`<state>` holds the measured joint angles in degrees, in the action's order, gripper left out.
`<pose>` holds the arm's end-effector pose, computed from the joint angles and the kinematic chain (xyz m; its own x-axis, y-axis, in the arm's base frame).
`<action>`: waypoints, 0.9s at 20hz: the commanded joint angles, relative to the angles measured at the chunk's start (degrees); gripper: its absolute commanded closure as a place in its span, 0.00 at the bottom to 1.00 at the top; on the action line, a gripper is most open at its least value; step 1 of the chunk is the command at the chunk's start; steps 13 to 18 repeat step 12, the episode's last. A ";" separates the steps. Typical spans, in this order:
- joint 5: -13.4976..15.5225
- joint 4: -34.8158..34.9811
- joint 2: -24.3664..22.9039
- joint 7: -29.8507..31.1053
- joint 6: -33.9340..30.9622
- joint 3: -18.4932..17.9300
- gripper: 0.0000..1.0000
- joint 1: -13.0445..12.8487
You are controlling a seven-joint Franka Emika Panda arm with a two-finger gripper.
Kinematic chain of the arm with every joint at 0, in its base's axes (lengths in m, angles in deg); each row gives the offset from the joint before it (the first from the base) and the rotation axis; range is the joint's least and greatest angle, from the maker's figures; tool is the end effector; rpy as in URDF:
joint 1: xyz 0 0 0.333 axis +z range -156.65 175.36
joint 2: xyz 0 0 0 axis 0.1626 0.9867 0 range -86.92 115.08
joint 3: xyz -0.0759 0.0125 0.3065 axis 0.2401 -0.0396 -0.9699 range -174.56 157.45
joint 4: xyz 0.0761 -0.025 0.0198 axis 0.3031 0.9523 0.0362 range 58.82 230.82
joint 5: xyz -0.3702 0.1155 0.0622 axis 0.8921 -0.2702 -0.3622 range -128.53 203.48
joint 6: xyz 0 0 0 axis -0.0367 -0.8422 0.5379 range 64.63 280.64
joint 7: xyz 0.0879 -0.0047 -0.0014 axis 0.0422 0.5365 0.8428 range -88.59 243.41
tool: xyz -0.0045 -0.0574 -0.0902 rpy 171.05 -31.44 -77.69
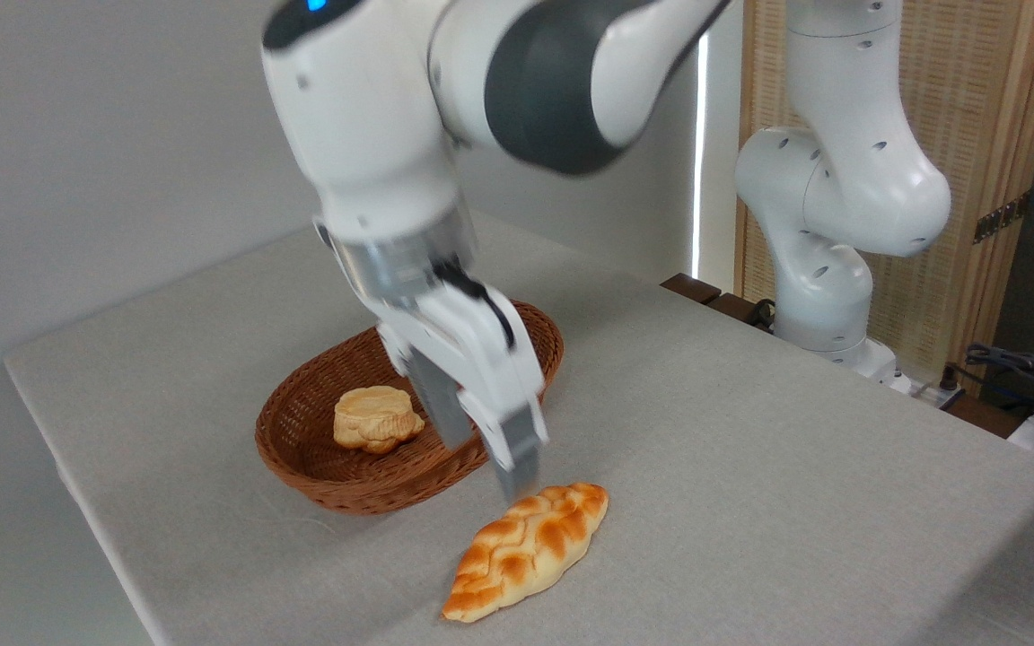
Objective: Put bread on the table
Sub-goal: 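Lower the braided roll onto the table beside the basket and release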
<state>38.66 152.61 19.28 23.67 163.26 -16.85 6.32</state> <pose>0.5789 0.0486 0.5201 0.6635 -0.7465 -0.0488 -0.7426 -0.6651 0.0788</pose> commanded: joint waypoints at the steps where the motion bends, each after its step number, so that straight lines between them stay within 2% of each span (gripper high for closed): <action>1: 2.06 -6.56 -0.81 0.04 -0.77 0.73 0.00 -0.66; 5: 2.32 -7.27 -2.30 0.39 -0.77 1.17 0.00 -0.66; 9: 6.89 -7.44 -2.65 1.09 -0.85 0.56 0.00 -0.31; 18: 7.51 -7.27 -2.30 1.27 -1.12 0.30 0.00 -0.13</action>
